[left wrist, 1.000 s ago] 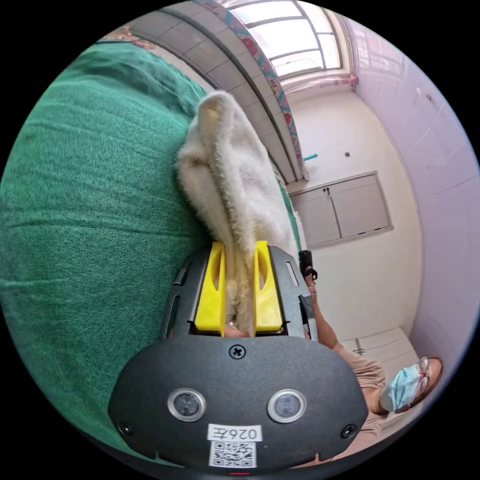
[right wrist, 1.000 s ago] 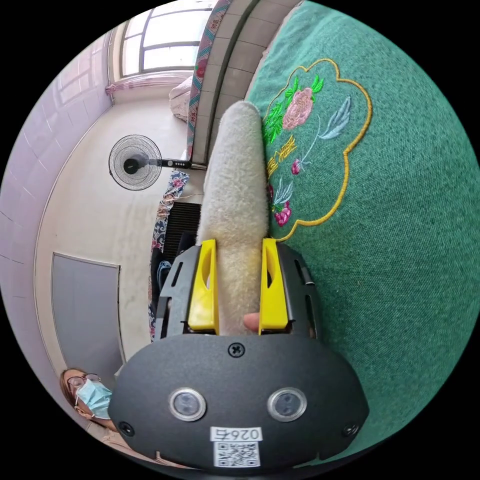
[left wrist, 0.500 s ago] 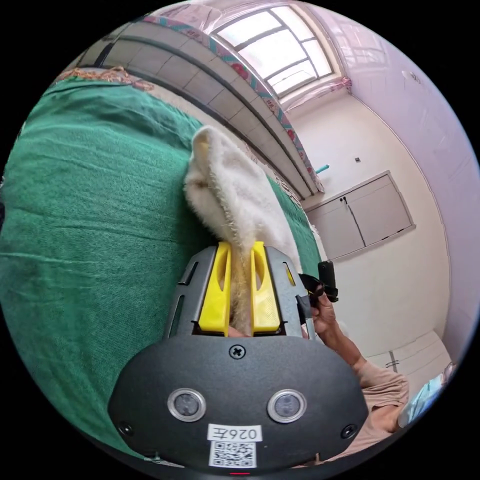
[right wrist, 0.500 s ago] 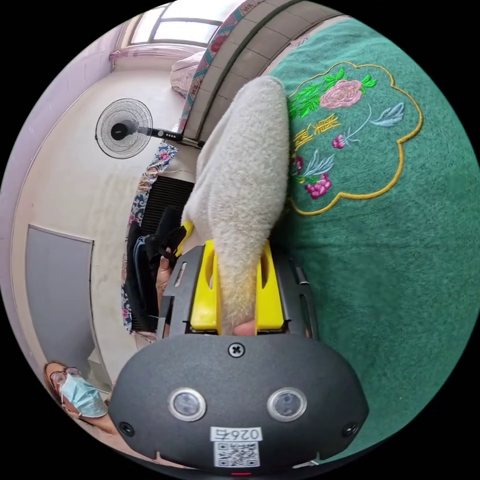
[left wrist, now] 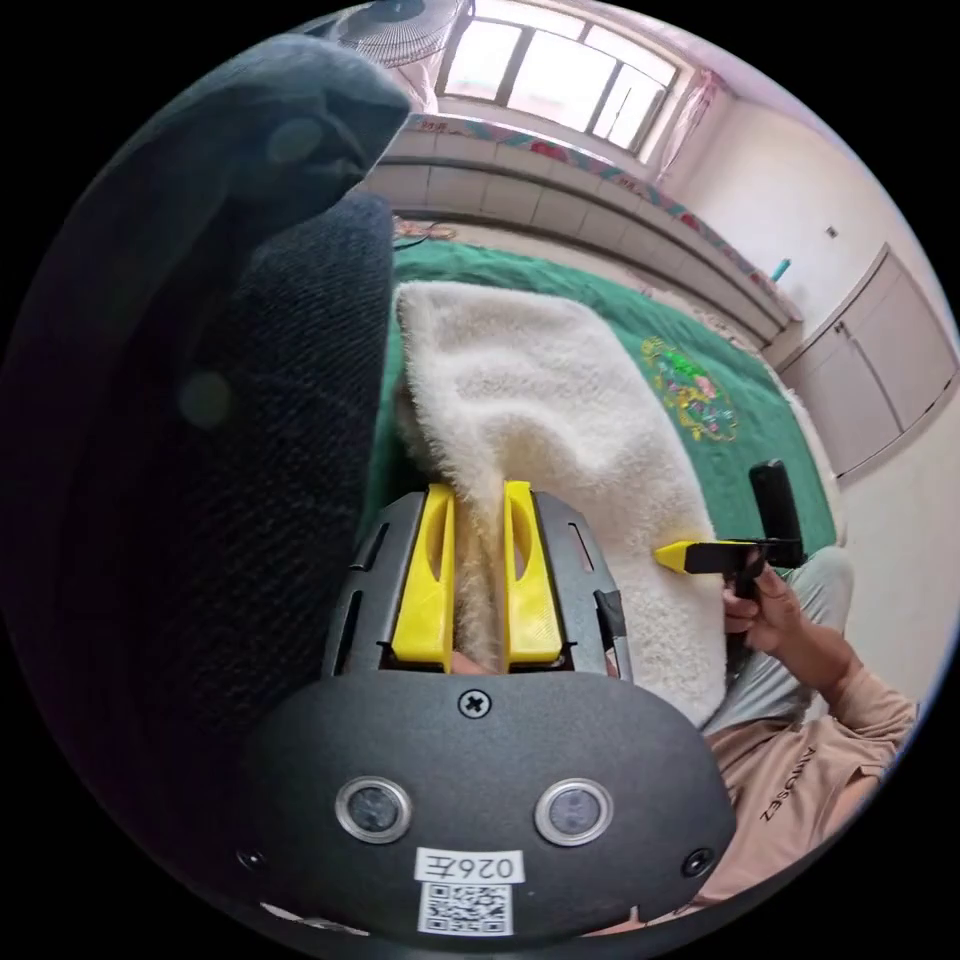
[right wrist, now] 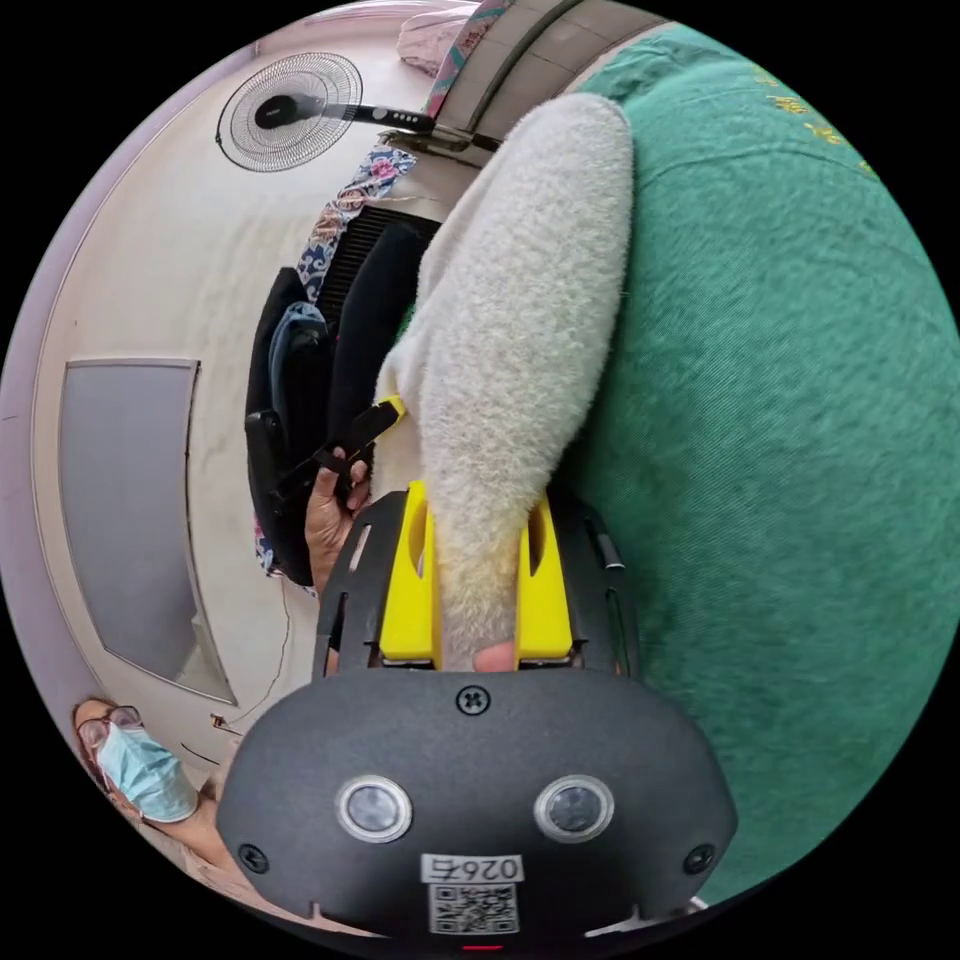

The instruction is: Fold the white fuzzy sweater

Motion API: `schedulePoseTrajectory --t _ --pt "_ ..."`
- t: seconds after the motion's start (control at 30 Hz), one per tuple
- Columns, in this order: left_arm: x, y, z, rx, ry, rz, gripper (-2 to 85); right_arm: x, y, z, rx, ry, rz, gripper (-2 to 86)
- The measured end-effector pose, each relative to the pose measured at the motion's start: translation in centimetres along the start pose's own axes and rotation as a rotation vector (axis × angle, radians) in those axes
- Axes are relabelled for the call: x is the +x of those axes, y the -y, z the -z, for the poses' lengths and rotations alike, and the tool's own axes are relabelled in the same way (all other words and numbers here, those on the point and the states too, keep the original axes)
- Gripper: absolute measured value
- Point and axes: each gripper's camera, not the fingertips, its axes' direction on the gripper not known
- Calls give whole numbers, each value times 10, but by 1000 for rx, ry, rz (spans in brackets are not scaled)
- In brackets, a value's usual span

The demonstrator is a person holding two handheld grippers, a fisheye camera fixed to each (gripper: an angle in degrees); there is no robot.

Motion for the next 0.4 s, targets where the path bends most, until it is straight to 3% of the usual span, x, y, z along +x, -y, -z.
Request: schedulePoseTrajectory --t 0.23,0.4 --pt "72 -5 39 39 219 -194 143 -41 -21 -13 -53 -187 140 120" --pt "86 1 58 75 75 -208 146 -71 -39 29 82 -355 232 127"
